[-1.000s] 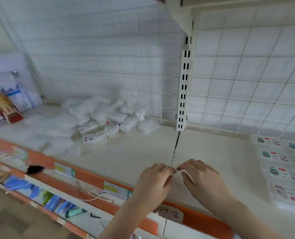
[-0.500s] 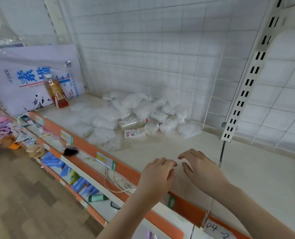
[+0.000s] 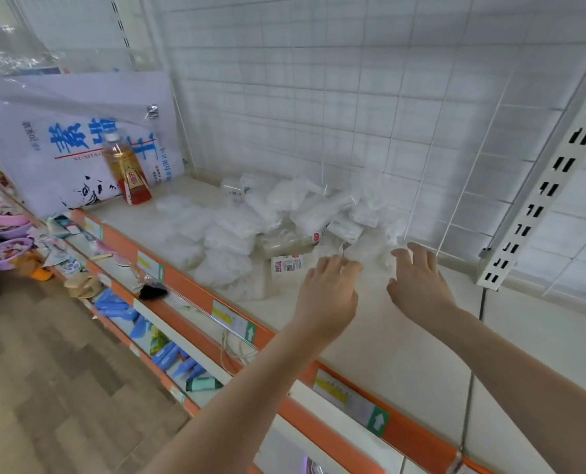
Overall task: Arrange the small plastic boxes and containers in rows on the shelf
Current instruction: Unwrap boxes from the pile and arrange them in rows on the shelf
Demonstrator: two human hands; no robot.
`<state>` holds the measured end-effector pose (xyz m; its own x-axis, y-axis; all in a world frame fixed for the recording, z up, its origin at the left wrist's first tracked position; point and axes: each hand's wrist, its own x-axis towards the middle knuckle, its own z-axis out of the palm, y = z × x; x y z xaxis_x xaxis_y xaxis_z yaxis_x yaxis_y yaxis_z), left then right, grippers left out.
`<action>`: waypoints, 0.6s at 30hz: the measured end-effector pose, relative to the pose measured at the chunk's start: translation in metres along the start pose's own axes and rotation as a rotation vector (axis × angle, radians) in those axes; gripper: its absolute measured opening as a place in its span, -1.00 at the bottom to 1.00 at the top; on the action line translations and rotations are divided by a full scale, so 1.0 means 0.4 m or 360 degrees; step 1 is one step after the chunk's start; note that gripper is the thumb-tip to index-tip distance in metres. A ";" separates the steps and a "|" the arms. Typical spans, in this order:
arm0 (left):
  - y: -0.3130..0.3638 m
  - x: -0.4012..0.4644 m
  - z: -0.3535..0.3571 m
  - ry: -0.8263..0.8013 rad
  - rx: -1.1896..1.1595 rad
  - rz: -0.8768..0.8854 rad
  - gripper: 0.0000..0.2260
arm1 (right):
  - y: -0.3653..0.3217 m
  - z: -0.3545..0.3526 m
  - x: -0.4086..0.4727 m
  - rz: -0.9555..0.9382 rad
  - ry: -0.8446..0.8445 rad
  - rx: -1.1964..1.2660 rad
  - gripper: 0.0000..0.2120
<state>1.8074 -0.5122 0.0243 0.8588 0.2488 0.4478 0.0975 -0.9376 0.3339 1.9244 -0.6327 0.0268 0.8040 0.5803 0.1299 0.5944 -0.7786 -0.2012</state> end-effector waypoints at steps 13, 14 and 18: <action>-0.035 0.201 0.012 -0.0098 0.0331 -0.0050 -0.53 | 0.050 0.017 0.002 0.0043 -0.0015 -0.0317 -0.53; -0.038 0.207 0.014 -0.0123 0.0392 -0.0052 -0.54 | 0.056 0.013 0.000 0.0034 -0.0002 -0.0315 -0.54; -0.046 0.220 0.034 -0.0163 0.0484 -0.0025 -0.55 | 0.071 0.008 -0.008 -0.0016 -0.0008 -0.0176 -0.55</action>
<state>1.8881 -0.4764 0.0463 0.9006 0.2528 0.3536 0.2441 -0.9672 0.0698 1.9389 -0.6559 0.0176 0.7981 0.5892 0.1262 0.6008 -0.7942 -0.0915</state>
